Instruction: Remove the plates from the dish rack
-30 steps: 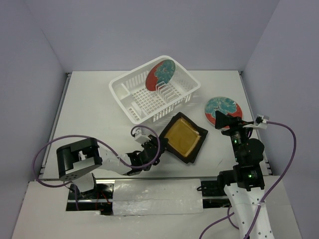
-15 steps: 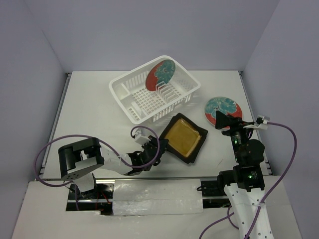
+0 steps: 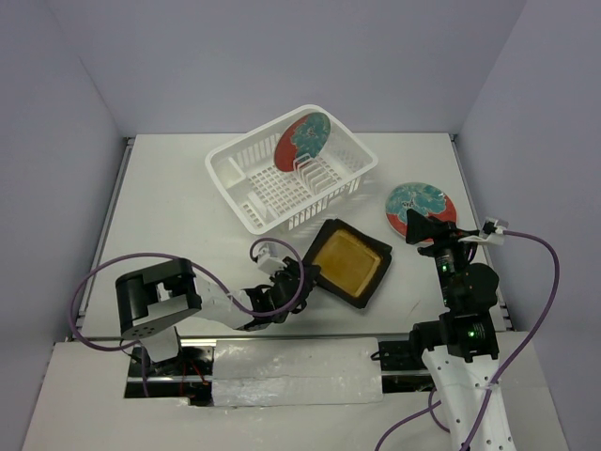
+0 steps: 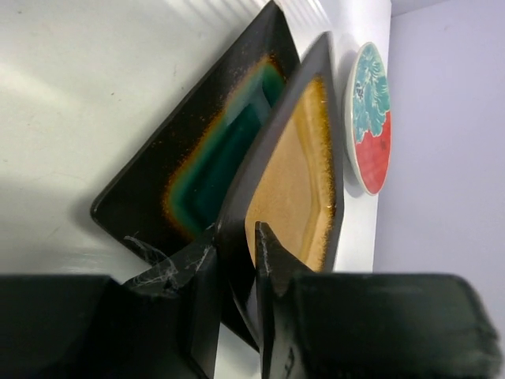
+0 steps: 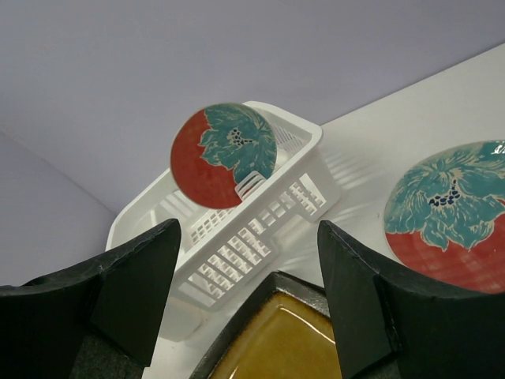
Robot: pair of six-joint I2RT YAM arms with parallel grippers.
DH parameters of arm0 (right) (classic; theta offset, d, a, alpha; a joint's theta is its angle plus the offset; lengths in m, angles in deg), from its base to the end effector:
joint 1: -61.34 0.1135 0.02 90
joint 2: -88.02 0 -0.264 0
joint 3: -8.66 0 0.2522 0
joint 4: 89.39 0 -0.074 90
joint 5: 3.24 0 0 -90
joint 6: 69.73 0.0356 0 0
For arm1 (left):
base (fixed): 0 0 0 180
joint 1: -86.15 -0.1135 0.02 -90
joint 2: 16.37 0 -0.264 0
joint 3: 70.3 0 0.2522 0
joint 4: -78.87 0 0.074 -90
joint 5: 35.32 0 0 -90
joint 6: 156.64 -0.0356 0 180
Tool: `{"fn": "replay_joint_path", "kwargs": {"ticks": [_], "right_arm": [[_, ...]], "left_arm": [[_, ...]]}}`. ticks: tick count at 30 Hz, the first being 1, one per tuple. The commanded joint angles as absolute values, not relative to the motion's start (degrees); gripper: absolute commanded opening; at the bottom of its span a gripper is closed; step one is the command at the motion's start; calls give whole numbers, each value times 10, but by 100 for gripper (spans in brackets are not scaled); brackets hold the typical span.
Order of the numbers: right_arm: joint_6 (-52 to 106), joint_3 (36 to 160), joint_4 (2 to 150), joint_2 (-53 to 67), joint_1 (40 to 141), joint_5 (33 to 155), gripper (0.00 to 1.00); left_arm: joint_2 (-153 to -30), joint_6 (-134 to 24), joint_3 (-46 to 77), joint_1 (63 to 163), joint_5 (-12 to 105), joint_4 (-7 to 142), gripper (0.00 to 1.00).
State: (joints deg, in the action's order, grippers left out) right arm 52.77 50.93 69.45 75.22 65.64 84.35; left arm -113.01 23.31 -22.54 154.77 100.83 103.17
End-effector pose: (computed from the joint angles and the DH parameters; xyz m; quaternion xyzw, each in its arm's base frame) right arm 0.0904 0.0053 0.3119 0.1747 0.6303 0.2257 0.7220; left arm 0.1355 -0.2757 0.1447 -0.3514 0.7215 -0.4272 0.4165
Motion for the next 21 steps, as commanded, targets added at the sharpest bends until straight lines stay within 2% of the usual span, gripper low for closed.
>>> {"fn": "replay_joint_path", "kwargs": {"ticks": [1,4,7,12,13,16,18,21], "right_arm": [[518,512,702,757,657,839,77],[518,512,702,758,657,838,77],[518,512,702,759,657,838,77],[519,512,705,758,657,839,77],[519,512,707,756,657,839,77],[522,501,732,754,658,854,77],[524,496,740,745,657,854,77],[526,507,727,730,657,832,77]], "left_arm": [[-1131,248,-209,1551,1023,1041,32],[-1135,256,-206,1551,1021,1031,37],[-1135,267,-201,1551,1019,1008,49],[-1130,277,-193,1551,1020,974,58],[-1128,282,-194,1551,1014,971,73],[-1122,282,-205,1551,993,996,100],[-1117,257,-181,1555,986,963,100],[-1123,297,-85,1558,995,769,99]]}}
